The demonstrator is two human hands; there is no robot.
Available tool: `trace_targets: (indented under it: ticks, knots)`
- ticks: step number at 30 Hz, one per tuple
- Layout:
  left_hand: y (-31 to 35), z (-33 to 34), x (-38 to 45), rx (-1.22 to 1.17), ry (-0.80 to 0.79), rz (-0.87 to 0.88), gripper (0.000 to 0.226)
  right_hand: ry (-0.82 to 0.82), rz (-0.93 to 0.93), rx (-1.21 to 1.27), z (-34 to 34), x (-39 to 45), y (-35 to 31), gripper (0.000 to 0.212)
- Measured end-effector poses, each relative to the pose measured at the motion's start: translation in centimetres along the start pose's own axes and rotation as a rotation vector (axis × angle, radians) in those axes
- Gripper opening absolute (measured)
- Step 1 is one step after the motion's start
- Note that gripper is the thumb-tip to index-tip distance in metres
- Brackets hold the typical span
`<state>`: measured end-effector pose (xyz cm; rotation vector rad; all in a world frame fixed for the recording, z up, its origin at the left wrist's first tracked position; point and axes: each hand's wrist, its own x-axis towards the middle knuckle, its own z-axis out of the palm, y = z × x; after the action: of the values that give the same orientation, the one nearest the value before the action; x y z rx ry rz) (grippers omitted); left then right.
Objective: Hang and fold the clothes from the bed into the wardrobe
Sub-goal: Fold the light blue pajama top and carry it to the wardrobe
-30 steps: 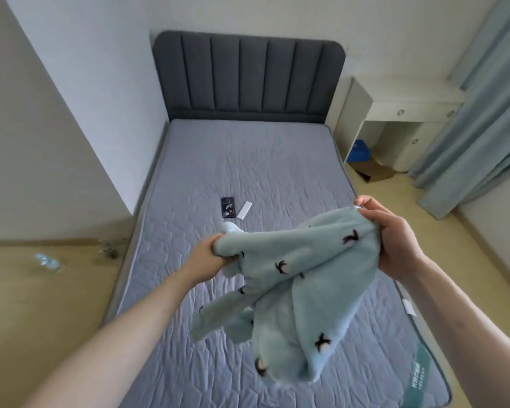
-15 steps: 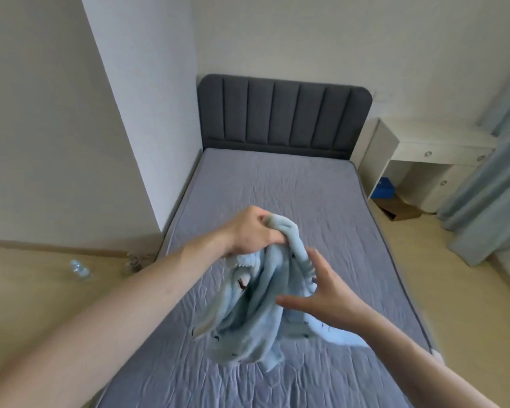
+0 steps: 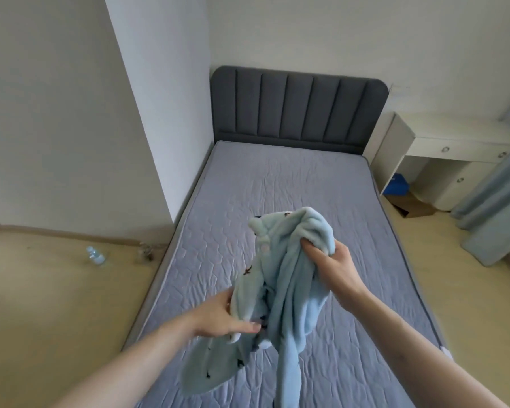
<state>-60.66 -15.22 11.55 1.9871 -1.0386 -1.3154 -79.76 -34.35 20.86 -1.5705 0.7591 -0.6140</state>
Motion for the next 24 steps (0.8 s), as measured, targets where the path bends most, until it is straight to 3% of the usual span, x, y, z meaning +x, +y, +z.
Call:
trace_targets:
  ticks: [2,3,6,8,9,12,13,15,16,17,18,20,21,24]
  knots:
    - [-0.8,0.9,0.9,-0.153,0.182,-0.007,0.032,-0.028,0.021,-0.040,-0.5,0.3,-0.2,0.037]
    - [-0.5,0.2,1.2,-0.238,0.290,-0.024,0.021,-0.011,0.029,-0.080,-1.1,0.5,-0.1,0.043]
    - [1.6,-3.8,1.3,-0.272,0.571,0.016,0.032,0.150,0.021,-0.247,-4.4,1.1,1.0,0.058]
    - [4.1,-6.1,0.4,-0.198,0.652,0.064,0.019,0.225,0.005,-0.427,-6.7,1.0,2.3,0.057]
    - [5.6,-6.8,-0.1,-0.152,0.645,0.108,0.010,0.223,0.018,-0.532,-7.5,0.9,3.0,0.053]
    - [9.8,-6.9,-0.8,-0.024,0.572,0.231,0.011,0.124,0.109,-0.676,-7.6,0.1,4.7,0.022]
    - [11.2,-6.5,-0.9,-0.012,0.540,0.263,0.010,0.036,0.118,-0.643,-7.1,-0.3,4.9,0.035]
    - [13.9,-5.5,-1.1,-0.023,0.450,0.306,0.009,-0.155,0.105,-0.555,-5.2,-0.9,4.7,0.092]
    - [15.1,-4.9,-1.2,-0.031,0.388,0.318,0.006,-0.205,0.120,-0.548,-4.0,-1.1,4.3,0.109]
    - [16.2,-4.3,-1.4,-0.040,0.333,0.329,0.005,-0.234,0.128,-0.526,-2.8,-1.2,4.0,0.111]
    - [16.9,-3.9,-1.5,-0.045,0.280,0.341,0.009,-0.246,0.131,-0.502,-1.9,-1.2,3.9,0.097]
    - [17.4,-3.7,-1.6,-0.054,0.179,0.357,0.008,-0.195,0.150,-0.457,-1.0,-0.9,3.7,0.041]
    - [16.9,-3.9,-1.7,-0.080,0.113,0.374,0.005,-0.152,0.164,-0.420,-1.1,-0.9,3.6,0.025]
    - [11.9,-5.3,-1.2,-0.154,-0.125,0.392,0.053,-0.121,0.123,-0.271,-2.0,-1.9,3.0,0.027]
